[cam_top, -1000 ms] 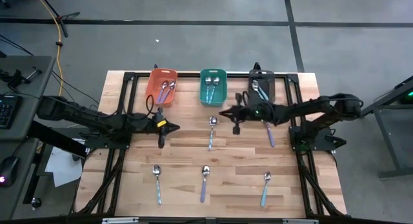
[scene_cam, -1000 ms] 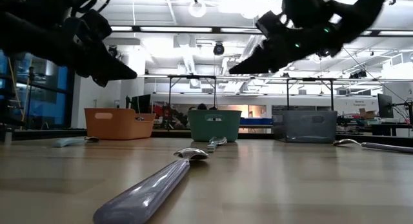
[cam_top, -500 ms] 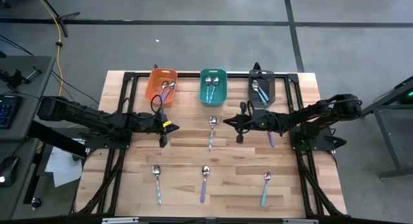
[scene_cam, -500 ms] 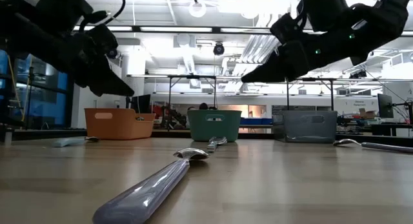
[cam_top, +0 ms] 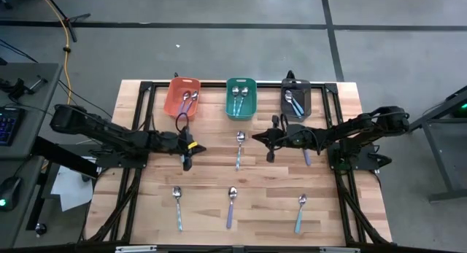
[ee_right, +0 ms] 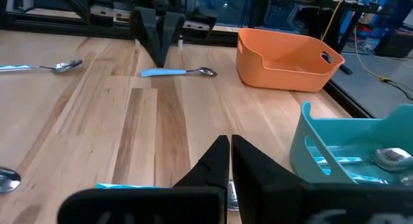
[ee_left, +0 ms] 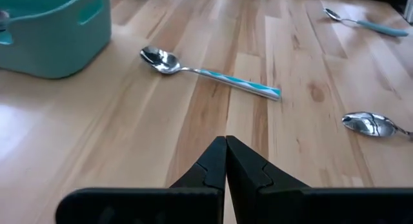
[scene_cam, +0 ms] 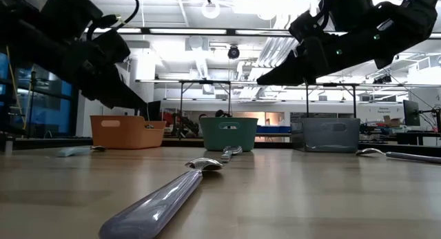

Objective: Sort silverware by color (type)
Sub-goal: Put the blue spoon into the black bin

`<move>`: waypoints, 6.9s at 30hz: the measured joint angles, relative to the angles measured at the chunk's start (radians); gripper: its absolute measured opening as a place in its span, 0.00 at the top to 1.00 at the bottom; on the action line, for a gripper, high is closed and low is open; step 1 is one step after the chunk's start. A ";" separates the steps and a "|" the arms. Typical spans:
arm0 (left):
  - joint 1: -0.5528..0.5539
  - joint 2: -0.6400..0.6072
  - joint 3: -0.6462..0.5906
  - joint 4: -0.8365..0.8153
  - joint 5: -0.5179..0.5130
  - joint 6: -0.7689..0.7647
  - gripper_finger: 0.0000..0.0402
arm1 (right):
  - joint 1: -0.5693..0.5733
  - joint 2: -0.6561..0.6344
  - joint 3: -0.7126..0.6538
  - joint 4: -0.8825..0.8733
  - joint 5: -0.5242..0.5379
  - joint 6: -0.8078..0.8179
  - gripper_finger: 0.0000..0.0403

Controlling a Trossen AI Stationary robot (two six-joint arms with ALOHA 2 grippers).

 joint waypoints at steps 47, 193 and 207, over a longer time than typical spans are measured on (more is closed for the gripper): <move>-0.058 0.123 0.000 0.170 -0.050 0.002 1.00 | 0.036 0.286 0.001 0.347 -0.020 0.015 1.00; -0.342 0.612 0.337 0.102 -0.212 -0.064 0.91 | 0.893 -0.067 0.066 -1.043 0.015 1.475 0.81; -0.342 0.612 0.337 0.113 -0.212 -0.073 0.91 | 0.884 -0.067 0.067 -1.030 0.002 1.385 0.99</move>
